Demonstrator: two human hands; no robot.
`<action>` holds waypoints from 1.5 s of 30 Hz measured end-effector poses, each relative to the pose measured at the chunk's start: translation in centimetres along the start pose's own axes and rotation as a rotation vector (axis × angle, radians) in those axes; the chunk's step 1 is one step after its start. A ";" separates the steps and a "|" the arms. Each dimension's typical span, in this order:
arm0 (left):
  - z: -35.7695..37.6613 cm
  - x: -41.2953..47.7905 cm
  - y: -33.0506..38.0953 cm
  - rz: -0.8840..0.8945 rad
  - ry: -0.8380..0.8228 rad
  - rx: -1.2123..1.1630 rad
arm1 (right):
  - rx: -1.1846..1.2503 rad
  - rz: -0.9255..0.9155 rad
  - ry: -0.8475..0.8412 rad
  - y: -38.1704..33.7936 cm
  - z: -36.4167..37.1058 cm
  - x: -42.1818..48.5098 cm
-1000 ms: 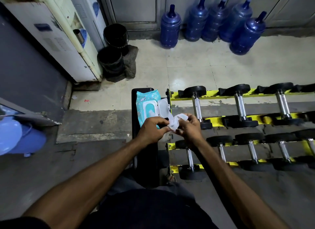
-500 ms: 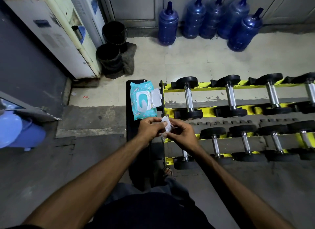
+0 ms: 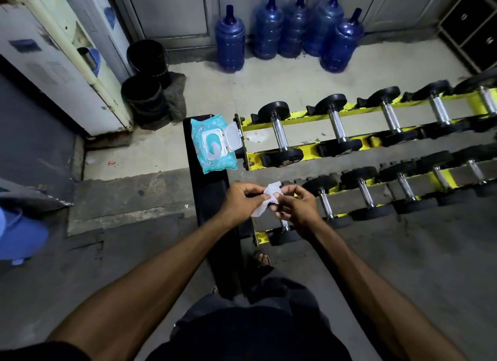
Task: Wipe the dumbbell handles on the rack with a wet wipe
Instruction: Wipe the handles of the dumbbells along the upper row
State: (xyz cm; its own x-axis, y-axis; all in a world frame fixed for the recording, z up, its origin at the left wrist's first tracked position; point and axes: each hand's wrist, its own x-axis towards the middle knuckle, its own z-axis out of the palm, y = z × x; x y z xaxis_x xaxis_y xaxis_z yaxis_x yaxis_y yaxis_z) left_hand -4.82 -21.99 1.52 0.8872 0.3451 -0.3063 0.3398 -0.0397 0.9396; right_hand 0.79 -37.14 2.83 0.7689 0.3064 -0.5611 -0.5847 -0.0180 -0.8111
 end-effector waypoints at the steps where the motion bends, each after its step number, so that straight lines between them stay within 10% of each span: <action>1: 0.4 -0.1 0.0 -0.032 0.023 -0.011 | -0.030 -0.042 0.003 0.1 -0.3 -0.3; 14: 6.6 3.8 2.5 -0.501 0.150 -0.357 | -0.517 -0.419 -0.153 -2.0 -5.8 5.8; 25: 13.4 8.3 5.5 -0.137 0.216 -0.105 | -0.280 -0.166 -0.233 -9.3 -12.9 12.9; 37: 13.0 11.2 6.7 -0.333 0.312 -0.255 | -0.424 -0.276 -0.370 -10.6 -11.2 15.2; 45: 9.5 12.5 3.1 -0.019 0.270 0.688 | -0.543 -0.264 -0.129 -9.8 -9.0 20.0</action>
State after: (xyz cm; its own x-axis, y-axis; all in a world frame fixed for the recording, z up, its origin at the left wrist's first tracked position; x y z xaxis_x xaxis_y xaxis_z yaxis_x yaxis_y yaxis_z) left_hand 10.33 -26.74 -0.84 0.8018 0.5666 -0.1896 0.5516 -0.5799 0.5995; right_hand 24.19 -39.43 -1.93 0.8126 0.4782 -0.3332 -0.1382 -0.3973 -0.9072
